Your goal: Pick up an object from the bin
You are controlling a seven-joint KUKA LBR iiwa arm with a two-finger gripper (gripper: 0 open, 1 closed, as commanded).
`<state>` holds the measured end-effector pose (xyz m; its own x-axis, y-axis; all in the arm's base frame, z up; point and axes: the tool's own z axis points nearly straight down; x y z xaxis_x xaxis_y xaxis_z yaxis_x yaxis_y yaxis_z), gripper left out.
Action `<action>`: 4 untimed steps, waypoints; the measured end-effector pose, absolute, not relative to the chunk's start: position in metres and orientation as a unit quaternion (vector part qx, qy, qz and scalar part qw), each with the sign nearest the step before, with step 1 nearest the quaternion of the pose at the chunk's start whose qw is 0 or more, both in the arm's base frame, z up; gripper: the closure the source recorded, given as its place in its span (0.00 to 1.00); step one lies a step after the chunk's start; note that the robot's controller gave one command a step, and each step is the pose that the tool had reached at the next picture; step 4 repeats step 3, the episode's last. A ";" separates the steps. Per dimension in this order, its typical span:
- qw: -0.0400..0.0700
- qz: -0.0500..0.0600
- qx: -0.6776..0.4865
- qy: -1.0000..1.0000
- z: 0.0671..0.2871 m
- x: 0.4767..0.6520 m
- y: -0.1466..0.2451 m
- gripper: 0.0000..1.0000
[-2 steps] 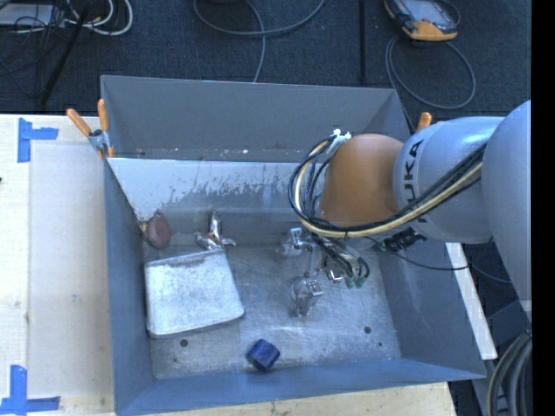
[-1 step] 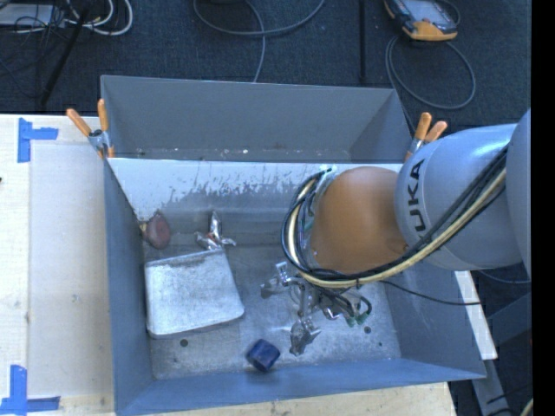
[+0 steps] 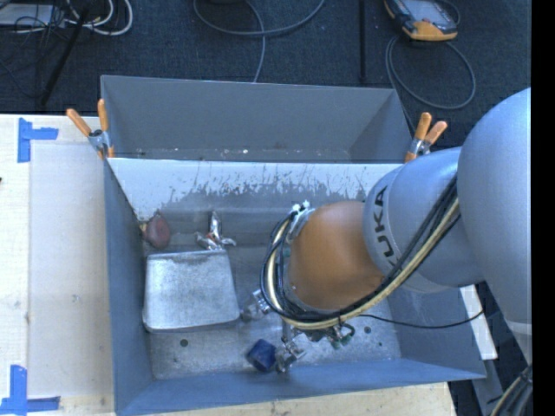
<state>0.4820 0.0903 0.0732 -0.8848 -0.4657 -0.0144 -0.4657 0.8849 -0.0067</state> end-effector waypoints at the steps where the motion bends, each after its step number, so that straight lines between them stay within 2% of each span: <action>1: 0.008 -0.003 -0.387 0.922 0.073 0.479 0.118 0.00; 2: 0.004 -0.001 -0.386 0.923 0.072 0.476 0.120 1.00; 3: 0.004 -0.001 -0.451 0.893 0.212 0.480 0.107 1.00; 4: 0.004 -0.001 -0.451 0.893 0.212 0.480 0.107 1.00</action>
Offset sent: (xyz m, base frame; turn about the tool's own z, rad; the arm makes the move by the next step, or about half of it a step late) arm -0.0087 0.0298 -0.0032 -0.3135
